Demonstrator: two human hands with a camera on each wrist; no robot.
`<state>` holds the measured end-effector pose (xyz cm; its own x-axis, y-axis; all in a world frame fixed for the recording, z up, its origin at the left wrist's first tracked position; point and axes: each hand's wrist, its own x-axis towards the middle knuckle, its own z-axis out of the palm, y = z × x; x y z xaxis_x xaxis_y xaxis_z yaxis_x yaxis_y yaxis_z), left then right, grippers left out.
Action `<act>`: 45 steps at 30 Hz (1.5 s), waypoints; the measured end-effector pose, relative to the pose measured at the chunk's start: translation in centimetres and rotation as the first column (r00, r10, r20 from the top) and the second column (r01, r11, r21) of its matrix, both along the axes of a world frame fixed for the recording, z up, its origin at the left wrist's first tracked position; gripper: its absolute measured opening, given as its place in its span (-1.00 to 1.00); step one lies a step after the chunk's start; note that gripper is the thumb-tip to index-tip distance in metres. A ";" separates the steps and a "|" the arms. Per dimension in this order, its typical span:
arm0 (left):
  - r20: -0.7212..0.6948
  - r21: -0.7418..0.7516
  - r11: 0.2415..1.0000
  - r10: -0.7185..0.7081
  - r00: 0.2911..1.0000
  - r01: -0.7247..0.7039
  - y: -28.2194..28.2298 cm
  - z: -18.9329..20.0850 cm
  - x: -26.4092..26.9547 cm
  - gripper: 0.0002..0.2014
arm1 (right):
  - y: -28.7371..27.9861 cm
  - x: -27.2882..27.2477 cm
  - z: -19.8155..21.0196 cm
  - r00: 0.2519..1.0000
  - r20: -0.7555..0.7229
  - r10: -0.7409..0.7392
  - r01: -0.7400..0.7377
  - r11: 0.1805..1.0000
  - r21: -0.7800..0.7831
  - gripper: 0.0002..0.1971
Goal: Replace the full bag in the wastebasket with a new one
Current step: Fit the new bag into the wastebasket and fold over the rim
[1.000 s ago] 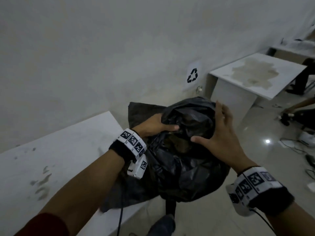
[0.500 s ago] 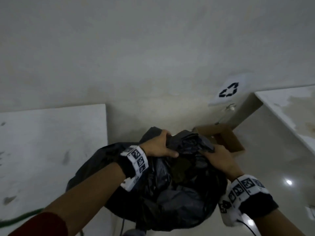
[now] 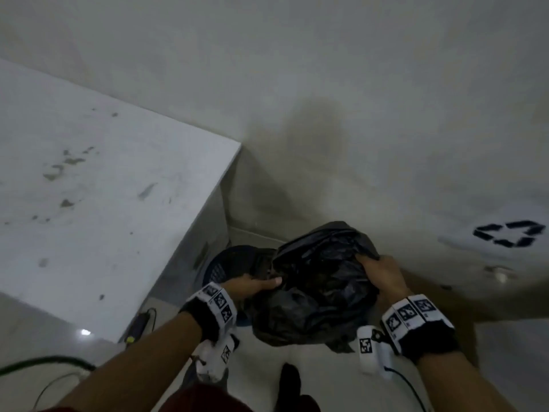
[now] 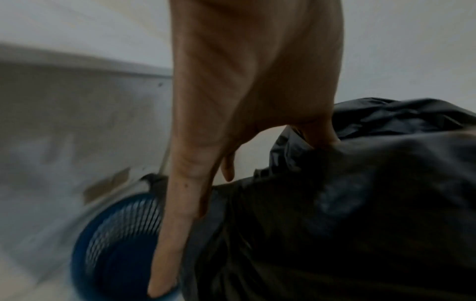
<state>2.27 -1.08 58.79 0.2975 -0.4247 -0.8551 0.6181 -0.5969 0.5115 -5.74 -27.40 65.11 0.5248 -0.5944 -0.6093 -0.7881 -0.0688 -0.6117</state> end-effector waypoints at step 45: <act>0.804 -0.098 0.843 0.381 0.458 -0.529 10.3 -42.8 5.4 -0.50 | 8.6 8.1 -50.9 0.731 -0.047 0.681 -0.630 0.647 -0.429 0.16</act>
<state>7.68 9.21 16.00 0.9719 0.0801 -0.2212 0.2328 -0.4622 0.8557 2.37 -18.80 14.23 0.9177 -0.2369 -0.3190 -0.3728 -0.7912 -0.4849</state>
